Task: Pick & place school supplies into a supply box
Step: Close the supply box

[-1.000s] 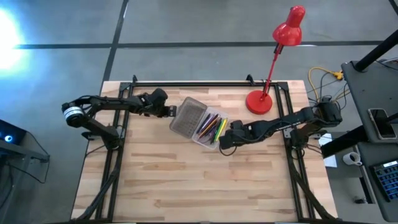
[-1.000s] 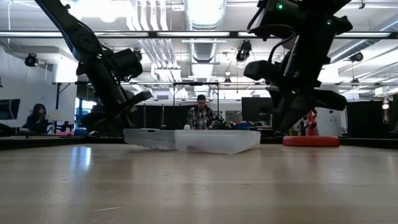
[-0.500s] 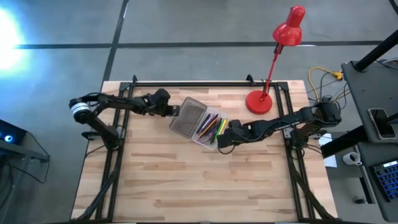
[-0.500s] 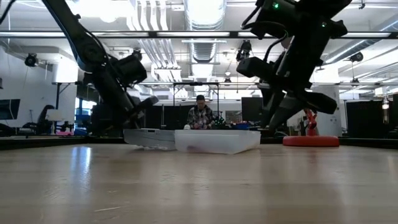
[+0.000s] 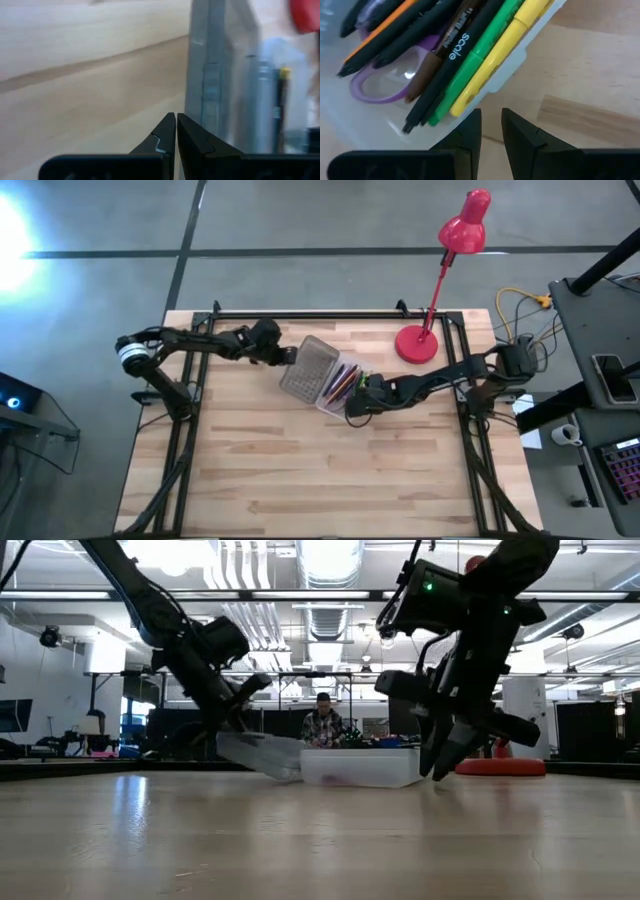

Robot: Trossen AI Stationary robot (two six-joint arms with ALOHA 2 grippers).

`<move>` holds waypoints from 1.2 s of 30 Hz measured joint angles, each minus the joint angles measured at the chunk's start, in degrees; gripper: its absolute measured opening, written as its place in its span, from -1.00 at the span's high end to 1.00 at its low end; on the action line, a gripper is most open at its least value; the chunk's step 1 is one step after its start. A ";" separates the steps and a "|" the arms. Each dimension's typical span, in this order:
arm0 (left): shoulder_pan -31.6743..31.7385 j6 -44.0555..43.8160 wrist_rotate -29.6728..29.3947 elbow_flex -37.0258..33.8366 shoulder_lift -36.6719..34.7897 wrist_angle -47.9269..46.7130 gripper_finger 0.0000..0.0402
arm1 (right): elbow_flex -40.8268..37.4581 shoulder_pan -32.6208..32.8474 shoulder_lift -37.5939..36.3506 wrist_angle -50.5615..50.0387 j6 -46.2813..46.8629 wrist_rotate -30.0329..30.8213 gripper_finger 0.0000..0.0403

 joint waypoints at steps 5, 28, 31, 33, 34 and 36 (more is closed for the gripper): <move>-2.78 0.25 -1.30 2.59 -0.58 -0.25 1.00 | 0.00 -0.45 0.94 0.28 -0.06 -0.32 0.66; -14.49 1.71 -1.50 13.48 1.38 0.05 0.99 | 0.04 2.29 -1.78 -1.71 -3.21 1.53 0.66; -14.50 1.54 -1.53 13.15 1.39 0.15 0.99 | 0.04 5.03 -3.78 -6.37 -0.69 4.07 0.66; -14.55 1.53 -1.59 13.12 1.41 0.99 0.99 | 0.04 6.41 -5.22 -8.17 1.24 5.98 0.66; -14.73 1.53 -1.71 13.06 1.68 1.84 0.99 | 0.03 6.73 -5.90 -8.55 1.89 6.64 0.66; -15.01 1.51 -1.67 13.06 2.30 4.60 0.99 | -0.18 6.83 -7.05 -8.63 2.59 7.26 0.66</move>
